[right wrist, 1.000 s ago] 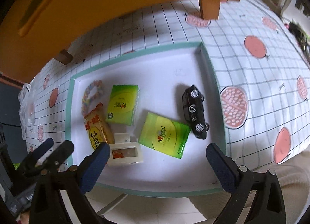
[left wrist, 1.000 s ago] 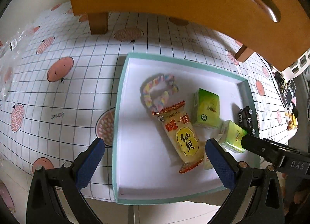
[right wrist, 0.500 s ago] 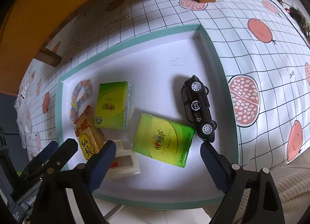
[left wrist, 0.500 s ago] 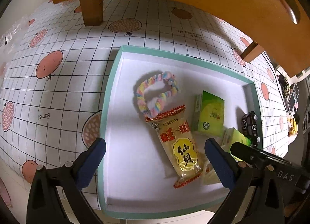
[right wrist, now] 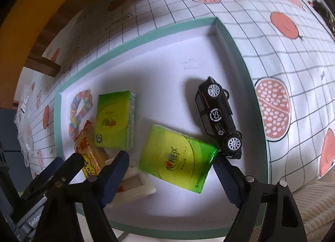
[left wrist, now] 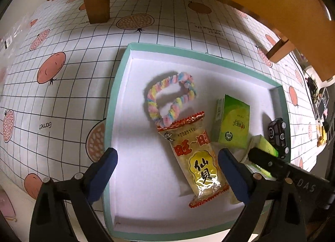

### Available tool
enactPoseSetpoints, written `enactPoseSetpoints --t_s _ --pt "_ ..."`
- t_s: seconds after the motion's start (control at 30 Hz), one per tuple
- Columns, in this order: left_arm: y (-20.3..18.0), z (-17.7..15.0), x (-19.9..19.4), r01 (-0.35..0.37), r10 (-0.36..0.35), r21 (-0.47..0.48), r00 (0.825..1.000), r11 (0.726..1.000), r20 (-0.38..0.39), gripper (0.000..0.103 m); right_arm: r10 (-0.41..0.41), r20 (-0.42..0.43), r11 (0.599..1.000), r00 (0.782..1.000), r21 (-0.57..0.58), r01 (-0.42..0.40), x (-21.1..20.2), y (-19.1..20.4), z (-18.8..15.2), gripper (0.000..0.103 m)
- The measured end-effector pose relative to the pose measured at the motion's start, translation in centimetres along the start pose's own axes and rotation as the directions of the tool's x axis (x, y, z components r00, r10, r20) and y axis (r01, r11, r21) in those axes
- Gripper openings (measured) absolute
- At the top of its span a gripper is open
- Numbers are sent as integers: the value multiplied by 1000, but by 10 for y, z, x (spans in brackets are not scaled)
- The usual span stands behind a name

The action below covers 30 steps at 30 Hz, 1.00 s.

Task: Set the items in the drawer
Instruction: 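Grasp the rice-cracker snack packet with the left tool while the right grasps a green tissue pack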

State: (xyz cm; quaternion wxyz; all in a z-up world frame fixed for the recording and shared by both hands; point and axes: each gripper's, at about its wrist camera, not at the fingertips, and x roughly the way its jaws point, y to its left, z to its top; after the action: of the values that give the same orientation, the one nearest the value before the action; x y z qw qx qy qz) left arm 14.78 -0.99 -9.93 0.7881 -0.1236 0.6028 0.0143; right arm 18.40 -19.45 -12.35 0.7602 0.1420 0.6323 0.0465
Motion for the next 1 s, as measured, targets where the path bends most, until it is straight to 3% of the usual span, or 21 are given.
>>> enactPoseSetpoints --t_s 0.27,0.47,0.7,0.77,0.9,1.0 --pt "-9 2 8 -54 55 26 998 998 -12 96 -6 22 1000 1000 3 6 -1 -4 3 82" --pt "-25 0 13 -81 82 69 996 994 -19 96 -26 30 1000 999 9 26 -5 -5 0 73" --pt "-50 4 22 -121 124 124 992 985 -16 95 23 41 998 999 51 -25 -12 -22 -2 71" --pt "-55 5 28 -138 143 140 989 980 -23 85 32 43 998 999 57 -34 -13 -25 -2 71" --pt "-61 5 36 -145 151 141 988 979 -33 80 39 45 997 998 61 -42 -14 -27 -3 71" --pt "-60 4 37 -140 147 139 989 980 -36 68 38 45 997 998 61 -41 -14 -26 -3 71"
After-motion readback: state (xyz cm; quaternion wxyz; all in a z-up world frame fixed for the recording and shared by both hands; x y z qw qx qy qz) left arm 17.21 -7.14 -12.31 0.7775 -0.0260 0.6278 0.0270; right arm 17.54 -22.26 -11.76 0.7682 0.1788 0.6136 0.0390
